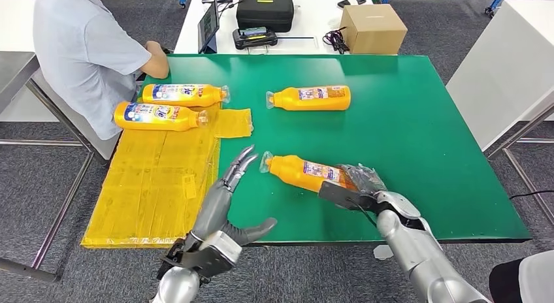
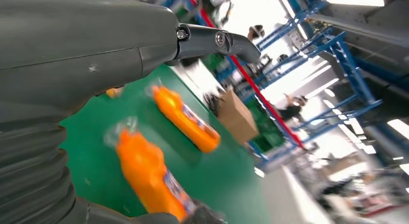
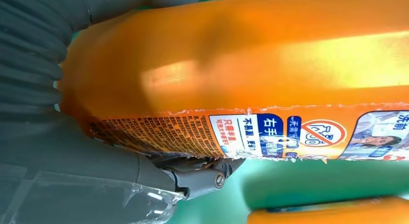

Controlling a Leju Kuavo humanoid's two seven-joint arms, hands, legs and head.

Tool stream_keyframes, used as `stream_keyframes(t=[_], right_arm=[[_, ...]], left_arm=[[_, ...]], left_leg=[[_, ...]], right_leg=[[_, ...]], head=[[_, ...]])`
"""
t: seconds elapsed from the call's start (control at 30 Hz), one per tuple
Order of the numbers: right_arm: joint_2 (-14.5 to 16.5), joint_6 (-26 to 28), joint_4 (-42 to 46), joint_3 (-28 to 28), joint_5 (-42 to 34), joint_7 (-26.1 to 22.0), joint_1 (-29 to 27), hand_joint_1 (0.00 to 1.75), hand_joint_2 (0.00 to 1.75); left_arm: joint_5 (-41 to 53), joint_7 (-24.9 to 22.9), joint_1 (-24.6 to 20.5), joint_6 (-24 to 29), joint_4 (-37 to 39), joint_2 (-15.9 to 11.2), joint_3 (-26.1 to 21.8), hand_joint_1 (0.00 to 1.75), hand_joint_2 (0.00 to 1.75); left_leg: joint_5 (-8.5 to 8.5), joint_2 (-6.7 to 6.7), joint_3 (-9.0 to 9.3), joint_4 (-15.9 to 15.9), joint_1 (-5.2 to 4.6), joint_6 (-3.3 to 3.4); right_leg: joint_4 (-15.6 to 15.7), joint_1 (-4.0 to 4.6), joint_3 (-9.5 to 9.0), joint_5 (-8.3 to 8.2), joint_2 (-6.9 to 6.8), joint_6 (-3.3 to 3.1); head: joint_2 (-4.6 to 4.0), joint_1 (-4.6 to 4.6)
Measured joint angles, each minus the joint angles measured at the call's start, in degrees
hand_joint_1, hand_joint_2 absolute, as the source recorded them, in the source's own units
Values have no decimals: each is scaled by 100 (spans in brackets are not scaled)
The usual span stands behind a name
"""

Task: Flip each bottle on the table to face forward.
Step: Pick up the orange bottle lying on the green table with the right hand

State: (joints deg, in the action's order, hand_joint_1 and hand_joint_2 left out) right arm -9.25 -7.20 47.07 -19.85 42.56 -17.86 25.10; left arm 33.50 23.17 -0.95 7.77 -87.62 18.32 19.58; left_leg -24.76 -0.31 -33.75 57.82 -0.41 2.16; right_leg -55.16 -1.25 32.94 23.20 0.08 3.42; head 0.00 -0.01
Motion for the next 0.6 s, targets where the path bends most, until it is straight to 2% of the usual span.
stream_keyframes(t=[0.13,0.27,0.6], right_arm=[[-19,-144,230,139,-715,-141,-206,175,175],[25,-396,542,180,-1183,-199,-367,175,175],[182,-720,1025,131,-1839,-479,-471,175,175]], left_arm=[[-1656,-320,-46,12,228,8,-113,0,175],[-2800,-418,-75,210,616,28,-291,0,175],[-3694,-425,-200,209,1416,68,-594,0,175]], left_leg=[[0,-1,-2,0,0,0],[1,0,-11,0,1,0],[6,-20,-50,0,0,4]], right_leg=[[0,0,-1,0,0,0],[-2,1,5,-1,0,0],[-4,-1,33,0,-4,1]], head=[[0,0],[0,1],[0,1]])
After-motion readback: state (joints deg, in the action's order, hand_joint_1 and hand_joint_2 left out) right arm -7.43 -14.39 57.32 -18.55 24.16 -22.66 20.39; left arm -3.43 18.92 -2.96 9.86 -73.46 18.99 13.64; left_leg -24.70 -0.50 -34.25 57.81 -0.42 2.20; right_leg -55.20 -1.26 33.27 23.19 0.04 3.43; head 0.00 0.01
